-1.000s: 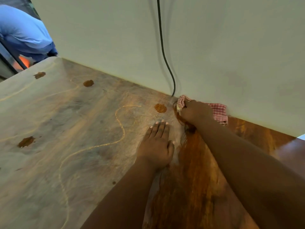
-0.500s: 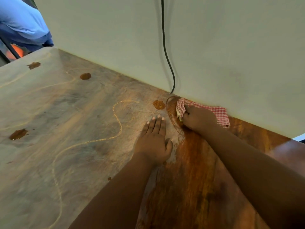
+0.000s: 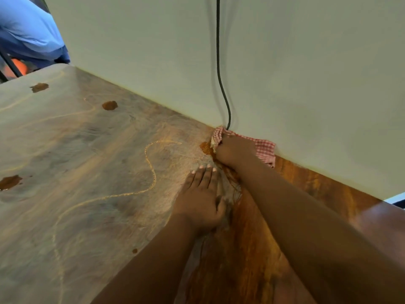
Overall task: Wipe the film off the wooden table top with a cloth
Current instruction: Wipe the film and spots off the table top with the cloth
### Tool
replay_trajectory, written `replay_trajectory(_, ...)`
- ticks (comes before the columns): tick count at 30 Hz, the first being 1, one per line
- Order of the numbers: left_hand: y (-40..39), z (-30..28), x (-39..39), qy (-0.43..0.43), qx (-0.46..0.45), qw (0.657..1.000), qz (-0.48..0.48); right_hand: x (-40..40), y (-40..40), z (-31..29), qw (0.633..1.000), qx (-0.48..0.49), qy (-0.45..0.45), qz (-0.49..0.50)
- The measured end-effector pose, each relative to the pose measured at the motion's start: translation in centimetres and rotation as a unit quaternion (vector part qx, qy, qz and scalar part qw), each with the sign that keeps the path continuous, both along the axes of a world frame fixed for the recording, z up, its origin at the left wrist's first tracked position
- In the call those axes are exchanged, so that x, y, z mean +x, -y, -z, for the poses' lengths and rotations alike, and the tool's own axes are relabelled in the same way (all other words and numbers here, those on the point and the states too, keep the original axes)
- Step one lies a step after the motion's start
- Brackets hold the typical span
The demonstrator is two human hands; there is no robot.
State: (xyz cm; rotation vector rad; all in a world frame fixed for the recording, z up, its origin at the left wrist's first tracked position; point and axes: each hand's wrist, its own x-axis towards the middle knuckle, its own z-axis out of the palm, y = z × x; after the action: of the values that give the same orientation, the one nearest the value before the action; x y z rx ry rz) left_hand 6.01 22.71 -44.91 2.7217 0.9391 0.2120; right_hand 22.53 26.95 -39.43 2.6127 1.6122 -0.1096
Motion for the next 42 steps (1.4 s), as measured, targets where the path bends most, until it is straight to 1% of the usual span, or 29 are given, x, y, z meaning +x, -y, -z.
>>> replay_trajectory(2,0.0,-0.1,0.0,0.002,0.0,1.0,-0.001,-1.3,-1.5,-0.1,1.0,-0.027,0.008,0.01)
replay_trajectory(4,0.0,-0.2,0.0,0.003,-0.002,1.0,0.0,-1.4,-1.4,-0.3,0.999,-0.033,0.024,-0.007)
replay_trajectory(6,0.1,-0.3,0.0,0.003,-0.006,1.0,-0.002,-1.0,-0.1,-0.3,0.997,-0.023,0.038,-0.062)
replay_trajectory(8,0.1,-0.3,0.1,0.002,-0.013,1.0,-0.001,-0.1,1.1,-0.3,0.991,-0.042,0.047,-0.116)
replay_trajectory(10,0.0,-0.3,0.1,0.005,-0.016,1.0,-0.001,0.2,0.5,-1.0,0.991,-0.067,0.057,-0.098)
replay_trajectory(12,0.0,-0.4,0.1,0.007,-0.014,1.0,-0.002,-0.8,-1.4,-1.4,0.99,-0.099,0.069,-0.069)
replay_trajectory(13,0.1,-0.5,0.1,0.008,-0.014,1.0,-0.003,-1.6,-2.4,-1.2,0.99,-0.1,0.073,-0.063)
replay_trajectory(16,0.2,-0.7,0.0,0.016,-0.017,1.0,-0.017,-2.1,-4.1,-0.4,0.997,-0.045,0.038,-0.053)
replay_trajectory(17,0.2,-0.8,-0.1,0.016,-0.017,1.0,-0.017,-1.6,-4.0,-0.2,0.997,-0.034,0.02,-0.065)
replay_trajectory(20,0.2,-0.8,-0.1,0.008,-0.023,1.0,-0.013,1.2,-1.3,0.2,0.985,-0.072,-0.05,-0.152)
replay_trajectory(22,0.1,-0.8,-0.2,0.003,-0.026,1.0,-0.012,3.2,0.8,0.1,0.977,-0.101,-0.059,-0.177)
replay_trajectory(24,0.1,-0.8,-0.2,-0.005,-0.025,1.0,-0.01,4.7,1.5,-0.2,0.981,-0.105,-0.042,-0.156)
replay_trajectory(27,0.1,-0.7,-0.1,-0.011,-0.022,1.0,-0.012,4.1,0.1,-0.2,0.993,-0.095,0.004,-0.075)
replay_trajectory(29,0.1,-0.5,0.0,-0.015,-0.015,1.0,-0.01,2.5,-0.8,0.0,0.996,-0.072,-0.014,-0.047)
replay_trajectory(31,0.1,-0.5,-0.1,-0.014,-0.015,1.0,-0.012,1.2,-0.2,0.7,0.993,-0.061,-0.059,-0.078)
replay_trajectory(32,0.1,-0.5,-0.1,-0.009,-0.019,1.0,-0.016,0.7,0.7,0.9,0.989,-0.074,-0.07,-0.104)
replay_trajectory(34,0.2,-0.6,-0.1,0.004,-0.021,0.999,-0.026,0.9,3.3,0.9,0.98,-0.103,-0.077,-0.155)
replay_trajectory(36,0.3,-0.7,-0.1,0.009,-0.021,0.999,-0.023,2.1,5.9,0.9,0.973,-0.123,-0.076,-0.179)
replay_trajectory(38,0.3,-0.7,-0.2,0.002,-0.028,0.999,-0.019,3.6,7.5,0.6,0.977,-0.14,-0.069,-0.143)
replay_trajectory(40,0.3,-0.7,-0.2,-0.001,-0.03,0.999,-0.019,3.9,6.9,0.2,0.984,-0.152,-0.056,-0.069)
replay_trajectory(41,0.4,-0.7,-0.2,0.0,-0.029,0.999,-0.019,3.4,6.2,0.2,0.986,-0.152,-0.05,-0.048)
replay_trajectory(42,0.4,-0.8,-0.2,0.003,-0.026,0.999,-0.02,2.3,5.4,0.4,0.987,-0.148,-0.043,-0.048)
